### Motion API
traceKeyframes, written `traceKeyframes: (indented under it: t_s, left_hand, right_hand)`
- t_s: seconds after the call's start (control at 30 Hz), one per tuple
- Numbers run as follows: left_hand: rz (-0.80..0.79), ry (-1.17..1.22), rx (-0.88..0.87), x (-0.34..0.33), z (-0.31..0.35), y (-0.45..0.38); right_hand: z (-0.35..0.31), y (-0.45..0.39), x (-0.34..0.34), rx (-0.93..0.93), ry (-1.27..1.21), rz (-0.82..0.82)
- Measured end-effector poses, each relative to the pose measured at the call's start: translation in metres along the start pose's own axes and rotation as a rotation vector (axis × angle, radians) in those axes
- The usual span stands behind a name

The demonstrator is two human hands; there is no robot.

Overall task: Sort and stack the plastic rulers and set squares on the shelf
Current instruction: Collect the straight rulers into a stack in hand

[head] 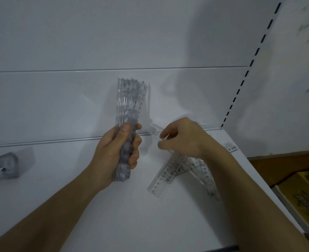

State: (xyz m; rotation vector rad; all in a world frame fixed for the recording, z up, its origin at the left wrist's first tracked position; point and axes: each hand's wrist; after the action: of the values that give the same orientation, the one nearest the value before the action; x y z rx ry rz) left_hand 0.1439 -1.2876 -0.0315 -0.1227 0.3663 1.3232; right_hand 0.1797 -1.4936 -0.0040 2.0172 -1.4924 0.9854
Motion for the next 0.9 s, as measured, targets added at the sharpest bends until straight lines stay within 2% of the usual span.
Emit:
traceKeyframes:
  t_s: [0.13,0.27,0.33,0.6,0.9]
  left_hand:
    - [-0.036,-0.007,-0.005,-0.003,-0.001,0.002]
    - [-0.023,-0.044,0.021,-0.010,-0.002,0.005]
    - [-0.009,-0.048,0.036,-0.013,-0.001,0.006]
    - [0.056,-0.052,0.081,-0.012,-0.001,0.006]
    - [0.022,-0.051,0.089,-0.012,0.000,0.008]
  right_hand:
    - [-0.011,0.006,0.016,0.175,-0.439,0.171]
    - [-0.019,0.005,0.015,0.275,-0.939,0.134]
    - [-0.020,0.005,0.015,0.285,-1.078,0.137]
    - [-0.026,0.008,0.014,0.285,-1.065,0.203]
    - [-0.026,0.007,0.012,0.271,-0.895,0.360]
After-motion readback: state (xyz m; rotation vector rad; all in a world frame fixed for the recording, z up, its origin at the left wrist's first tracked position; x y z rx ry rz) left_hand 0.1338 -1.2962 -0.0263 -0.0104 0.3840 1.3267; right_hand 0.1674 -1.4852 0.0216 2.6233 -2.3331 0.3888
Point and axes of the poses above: each hand's wrist, its own y-axis away from the middle knuckle, its own x-axis out of the back of the hand, z = x × y, and after that the axes turned 11 degrees about x, right-handed
